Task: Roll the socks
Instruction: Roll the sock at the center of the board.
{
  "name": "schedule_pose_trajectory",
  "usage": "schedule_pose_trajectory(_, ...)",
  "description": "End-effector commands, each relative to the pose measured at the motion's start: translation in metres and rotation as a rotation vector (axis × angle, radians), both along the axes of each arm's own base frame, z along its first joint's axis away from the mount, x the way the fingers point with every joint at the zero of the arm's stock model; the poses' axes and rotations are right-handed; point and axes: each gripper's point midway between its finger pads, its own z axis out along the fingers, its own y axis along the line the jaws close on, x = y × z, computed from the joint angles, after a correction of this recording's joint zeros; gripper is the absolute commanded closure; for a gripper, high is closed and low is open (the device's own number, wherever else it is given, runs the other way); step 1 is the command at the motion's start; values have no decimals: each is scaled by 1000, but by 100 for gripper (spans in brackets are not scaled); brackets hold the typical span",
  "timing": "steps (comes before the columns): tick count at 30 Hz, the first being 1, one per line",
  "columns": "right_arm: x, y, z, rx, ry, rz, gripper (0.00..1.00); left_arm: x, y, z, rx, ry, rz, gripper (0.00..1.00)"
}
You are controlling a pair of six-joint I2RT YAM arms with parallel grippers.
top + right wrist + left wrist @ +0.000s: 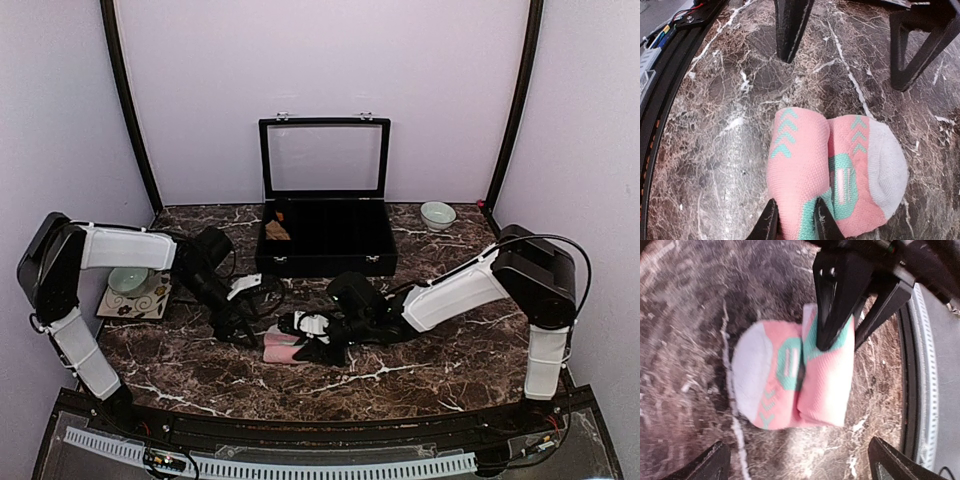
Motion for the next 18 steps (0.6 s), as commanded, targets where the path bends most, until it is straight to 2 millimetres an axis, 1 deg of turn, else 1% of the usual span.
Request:
schedule_pose_trajectory(1,-45,-50,-79,-354,330,-64,92,13,2,7,-19,-188,7,1)
schedule_pose_trajectory(4,-51,-48,-84,-382,466,-103,92,10,7,5,-23,-241,-3,1)
schedule_pose_trajectory(7,-51,-45,-86,-379,600,-157,93,10,8,9,-15,-300,-4,1)
schedule_pose_trajectory(10,-46,-44,-83,-379,692,-210,93,9,7,17,-13,-334,-16,1)
schedule_pose_trajectory(13,-35,-47,-86,-403,793,-299,94,-1,6,17,-23,-389,-62,3)
schedule_pose_trajectory(14,-30,-50,-88,-408,832,-339,94,-5,6,15,-19,-405,-81,6)
schedule_pose_trajectory(17,-26,-52,-88,-412,925,-397,94,-15,3,7,-5,-427,-123,22)
schedule_pose_trajectory(18,-22,-46,-83,-397,930,-396,94,-21,-1,4,-2,-436,-150,29)
